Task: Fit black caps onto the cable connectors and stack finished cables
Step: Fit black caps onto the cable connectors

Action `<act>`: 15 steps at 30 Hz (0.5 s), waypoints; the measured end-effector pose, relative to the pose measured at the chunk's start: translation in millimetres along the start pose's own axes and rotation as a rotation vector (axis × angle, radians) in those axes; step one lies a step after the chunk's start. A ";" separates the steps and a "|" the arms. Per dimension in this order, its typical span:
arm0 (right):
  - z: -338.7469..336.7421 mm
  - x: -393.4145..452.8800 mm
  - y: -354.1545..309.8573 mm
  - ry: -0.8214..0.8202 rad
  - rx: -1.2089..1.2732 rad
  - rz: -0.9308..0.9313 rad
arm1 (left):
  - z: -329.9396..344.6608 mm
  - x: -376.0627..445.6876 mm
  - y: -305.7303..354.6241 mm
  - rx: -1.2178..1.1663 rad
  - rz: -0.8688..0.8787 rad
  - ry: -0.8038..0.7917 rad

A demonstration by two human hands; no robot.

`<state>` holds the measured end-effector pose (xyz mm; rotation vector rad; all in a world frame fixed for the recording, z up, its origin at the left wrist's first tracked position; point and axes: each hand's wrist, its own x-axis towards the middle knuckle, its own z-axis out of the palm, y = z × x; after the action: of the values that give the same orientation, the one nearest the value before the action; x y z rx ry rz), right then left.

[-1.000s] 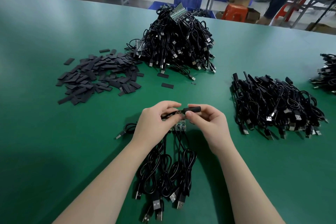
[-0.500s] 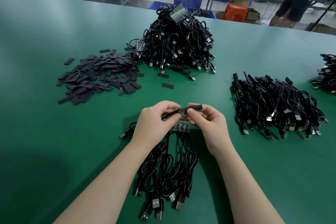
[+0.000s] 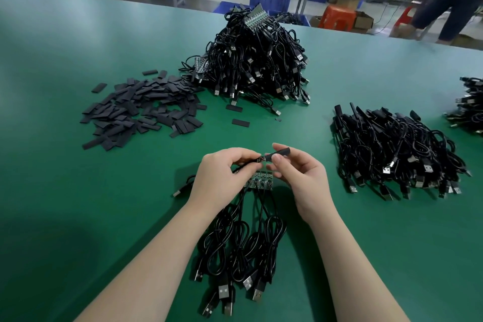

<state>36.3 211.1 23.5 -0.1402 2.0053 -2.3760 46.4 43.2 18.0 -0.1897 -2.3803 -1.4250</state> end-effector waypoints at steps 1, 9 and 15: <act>0.0 -0.1 0.1 0.003 -0.007 -0.003 | 0.2 -0.3 0.2 -0.006 0.001 0.002; 2.7 -1.3 -2.6 0.052 0.039 0.003 | 1.5 0.2 -0.8 -0.030 -0.012 0.015; 5.5 -1.9 -2.5 0.100 -0.005 -0.040 | 1.5 -0.8 -1.1 -0.055 -0.008 0.035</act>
<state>38.8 206.3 26.7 -0.0628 2.0704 -2.4486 46.4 44.1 16.2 -0.1684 -2.3179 -1.4858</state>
